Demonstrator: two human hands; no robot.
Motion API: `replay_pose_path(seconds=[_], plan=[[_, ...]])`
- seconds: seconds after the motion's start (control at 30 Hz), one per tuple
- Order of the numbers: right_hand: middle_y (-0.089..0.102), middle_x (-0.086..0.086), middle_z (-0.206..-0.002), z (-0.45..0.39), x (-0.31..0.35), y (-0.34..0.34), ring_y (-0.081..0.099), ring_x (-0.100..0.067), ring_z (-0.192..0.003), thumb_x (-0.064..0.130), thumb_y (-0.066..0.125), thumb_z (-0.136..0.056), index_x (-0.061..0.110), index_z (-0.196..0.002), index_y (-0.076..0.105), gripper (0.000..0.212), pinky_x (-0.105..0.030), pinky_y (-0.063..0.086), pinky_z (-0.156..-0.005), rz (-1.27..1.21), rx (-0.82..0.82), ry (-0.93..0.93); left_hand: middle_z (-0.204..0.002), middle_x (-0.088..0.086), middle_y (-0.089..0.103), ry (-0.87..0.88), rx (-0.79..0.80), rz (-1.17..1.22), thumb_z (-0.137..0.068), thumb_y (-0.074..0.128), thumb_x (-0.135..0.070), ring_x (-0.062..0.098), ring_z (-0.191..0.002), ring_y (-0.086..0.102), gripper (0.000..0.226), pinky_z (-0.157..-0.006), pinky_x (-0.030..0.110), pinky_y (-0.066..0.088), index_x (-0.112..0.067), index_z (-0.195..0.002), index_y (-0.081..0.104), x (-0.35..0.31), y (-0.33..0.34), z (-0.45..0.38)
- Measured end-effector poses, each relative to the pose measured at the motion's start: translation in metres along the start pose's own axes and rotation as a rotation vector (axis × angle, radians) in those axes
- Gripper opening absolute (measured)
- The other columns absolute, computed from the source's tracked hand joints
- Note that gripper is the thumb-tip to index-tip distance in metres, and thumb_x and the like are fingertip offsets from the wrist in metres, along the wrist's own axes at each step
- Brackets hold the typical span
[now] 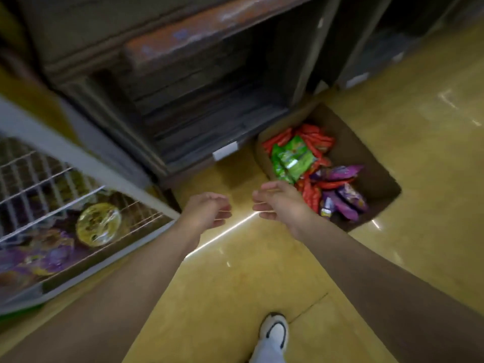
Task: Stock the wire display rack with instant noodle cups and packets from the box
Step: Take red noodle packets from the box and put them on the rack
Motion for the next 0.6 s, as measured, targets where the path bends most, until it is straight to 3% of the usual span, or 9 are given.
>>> replay_pose_path(seconds=[0.17, 0.3, 0.43, 0.6], plan=[[0.059, -0.005, -0.085, -0.008, 0.028, -0.107, 0.054, -0.012, -0.06, 0.007, 0.058, -0.091, 0.013, -0.107, 0.043, 0.022, -0.017, 0.045, -0.048, -0.072, -0.113, -0.007, -0.083, 0.004, 0.063, 0.055, 0.154, -0.115, -0.093, 0.053, -0.009, 0.014, -0.072, 0.062, 0.014, -0.064, 0.02, 0.049, -0.009, -0.107, 0.058, -0.053, 0.109, -0.009], [0.058, -0.002, -0.078, -0.018, 0.032, -0.166, 0.053, -0.013, -0.059, 0.006, 0.058, -0.091, 0.013, -0.107, 0.043, 0.022, -0.019, 0.043, -0.05, -0.117, -0.158, 0.014, -0.081, 0.004, 0.062, 0.065, 0.221, -0.156, -0.095, 0.05, -0.01, 0.013, -0.069, 0.06, 0.011, -0.057, 0.017, 0.049, -0.01, -0.105, 0.056, -0.076, 0.173, -0.027], [0.064, -0.002, -0.088, -0.042, 0.019, -0.211, 0.061, -0.014, -0.069, 0.012, 0.061, -0.091, 0.012, -0.106, 0.049, 0.02, -0.022, 0.047, -0.056, -0.104, -0.243, 0.056, -0.085, 0.004, 0.063, 0.036, 0.315, -0.217, -0.096, 0.05, -0.014, 0.012, -0.071, 0.059, 0.006, -0.066, 0.022, 0.048, -0.013, -0.097, 0.056, -0.074, 0.221, -0.049], [0.061, -0.003, -0.084, -0.09, -0.006, -0.245, 0.059, -0.013, -0.065, 0.011, 0.055, -0.094, 0.012, -0.099, 0.05, 0.007, -0.019, 0.049, -0.051, -0.097, -0.295, 0.137, -0.083, 0.004, 0.063, -0.053, 0.331, -0.305, -0.094, 0.052, -0.01, 0.013, -0.074, 0.059, 0.01, -0.07, 0.024, 0.049, -0.015, -0.088, 0.058, -0.056, 0.252, -0.112]])
Point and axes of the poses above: each hand's wrist, its own z-axis away from the middle knuckle, its own y-axis out of the palm, x = y × z, the point moved 8 cm from there along -z, towards the middle knuckle
